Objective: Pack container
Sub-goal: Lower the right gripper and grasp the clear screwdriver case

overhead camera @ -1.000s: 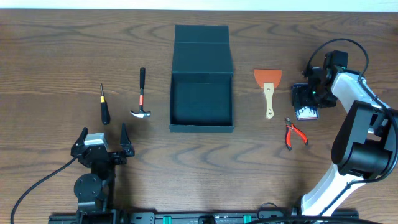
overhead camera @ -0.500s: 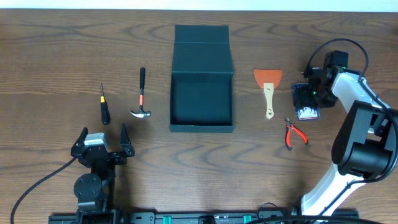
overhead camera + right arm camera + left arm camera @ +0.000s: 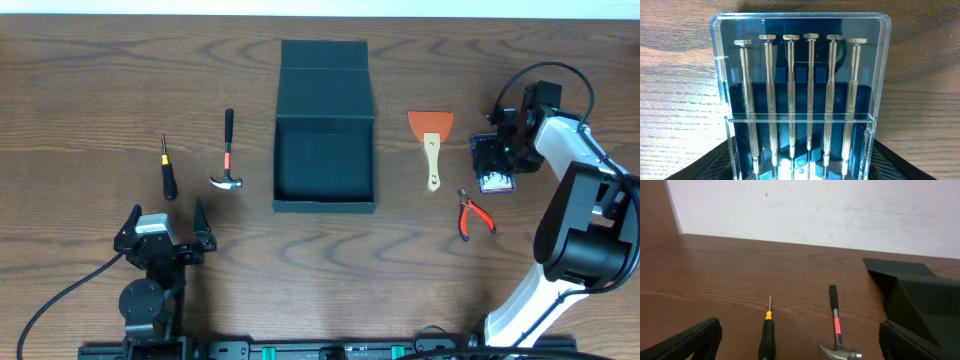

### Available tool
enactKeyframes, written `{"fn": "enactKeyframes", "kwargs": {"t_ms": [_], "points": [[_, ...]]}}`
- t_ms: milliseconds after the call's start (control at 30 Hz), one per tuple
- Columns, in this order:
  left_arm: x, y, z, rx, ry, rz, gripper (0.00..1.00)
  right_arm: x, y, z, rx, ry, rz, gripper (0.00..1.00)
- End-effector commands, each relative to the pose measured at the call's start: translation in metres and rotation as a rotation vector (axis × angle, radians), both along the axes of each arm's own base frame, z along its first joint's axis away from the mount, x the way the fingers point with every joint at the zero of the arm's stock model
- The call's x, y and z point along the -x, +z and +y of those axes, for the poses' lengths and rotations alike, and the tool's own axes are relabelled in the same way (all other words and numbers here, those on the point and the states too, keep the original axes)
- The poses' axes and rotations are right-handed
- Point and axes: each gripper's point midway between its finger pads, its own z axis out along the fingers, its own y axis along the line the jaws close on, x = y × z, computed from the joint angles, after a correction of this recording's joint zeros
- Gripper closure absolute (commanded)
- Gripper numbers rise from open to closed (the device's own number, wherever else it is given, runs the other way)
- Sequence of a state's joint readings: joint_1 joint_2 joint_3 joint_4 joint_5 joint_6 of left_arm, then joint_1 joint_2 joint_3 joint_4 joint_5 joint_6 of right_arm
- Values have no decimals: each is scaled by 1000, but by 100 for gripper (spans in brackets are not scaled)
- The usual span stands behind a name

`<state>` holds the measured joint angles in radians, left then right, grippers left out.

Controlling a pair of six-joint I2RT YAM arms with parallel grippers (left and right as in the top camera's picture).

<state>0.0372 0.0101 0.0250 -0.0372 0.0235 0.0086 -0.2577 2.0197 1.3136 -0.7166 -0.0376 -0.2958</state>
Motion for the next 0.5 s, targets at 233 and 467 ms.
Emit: {"fn": "enactKeyframes", "kwargs": {"t_ms": [233,467], "points": [[1,-17,1,-16,2,49,1,16,-24,3,-24,-14,95,41],[1,-17,1,-16,3,49,2,7,-10,0,-22,-14,87,48]]}}
